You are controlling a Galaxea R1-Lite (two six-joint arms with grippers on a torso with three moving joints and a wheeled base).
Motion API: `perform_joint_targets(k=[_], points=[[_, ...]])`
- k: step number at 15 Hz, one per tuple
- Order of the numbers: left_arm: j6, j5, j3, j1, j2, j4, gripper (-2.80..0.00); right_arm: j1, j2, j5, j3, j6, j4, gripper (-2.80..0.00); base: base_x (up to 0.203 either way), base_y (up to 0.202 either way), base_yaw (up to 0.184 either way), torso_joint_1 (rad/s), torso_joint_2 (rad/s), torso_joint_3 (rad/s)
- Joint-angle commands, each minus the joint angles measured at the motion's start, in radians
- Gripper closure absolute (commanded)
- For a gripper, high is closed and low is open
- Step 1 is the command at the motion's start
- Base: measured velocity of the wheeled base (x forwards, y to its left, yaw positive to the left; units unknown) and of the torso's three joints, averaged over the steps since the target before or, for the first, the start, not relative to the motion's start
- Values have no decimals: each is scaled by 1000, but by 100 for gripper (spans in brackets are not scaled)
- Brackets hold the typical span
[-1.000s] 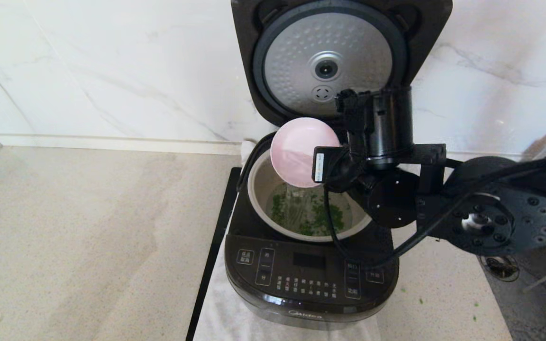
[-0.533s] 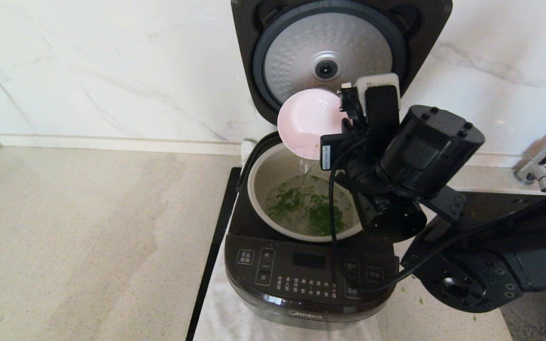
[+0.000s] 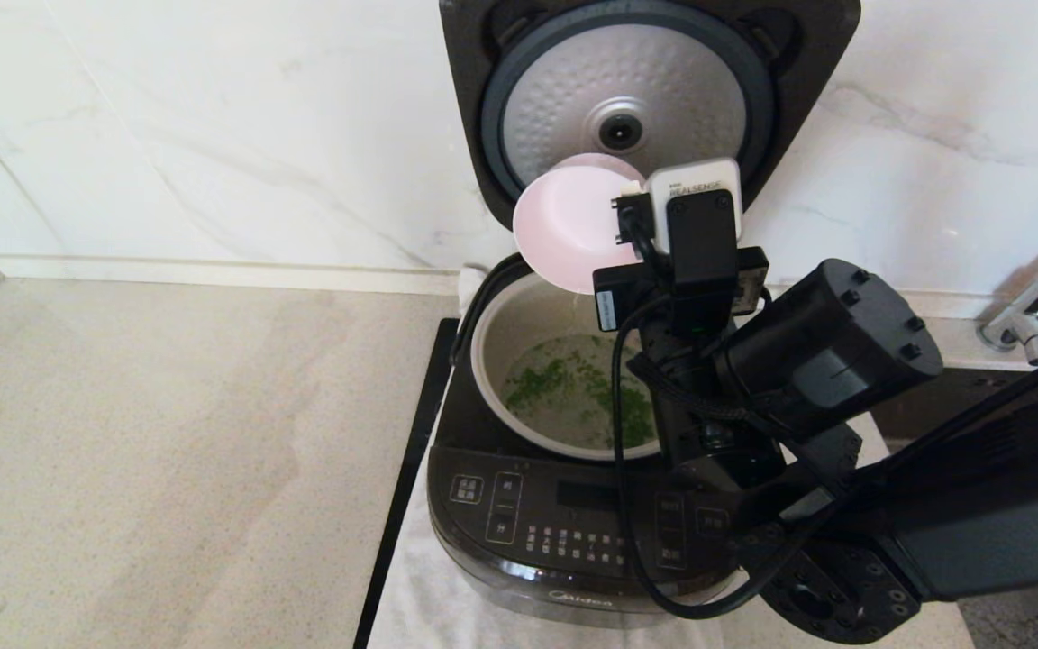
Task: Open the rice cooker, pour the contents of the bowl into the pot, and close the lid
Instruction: Pour the water from the bowl into the rice cooker
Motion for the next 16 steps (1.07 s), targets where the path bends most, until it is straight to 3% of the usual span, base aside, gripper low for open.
perform_joint_targets(k=[1, 6, 9, 12, 16], points=[[0, 0, 2, 0, -1, 0, 0, 18, -21, -4, -1, -6, -9, 0, 0, 0, 0, 0, 0, 0], [0, 0, 2, 0, -1, 0, 0, 38, -38, -19, -2, -7, -9, 0, 0, 0, 0, 0, 0, 0], [0, 0, 2, 0, -1, 0, 0, 42, -84, -79, 0, 0, 28, 0, 0, 0, 0, 0, 0, 0], [0, 0, 2, 0, -1, 0, 0, 44, -149, -92, 8, 66, 190, 0, 0, 0, 0, 0, 0, 0], [0, 0, 2, 0, -1, 0, 0, 44, -318, -97, 7, 309, 602, 0, 0, 0, 0, 0, 0, 0]])
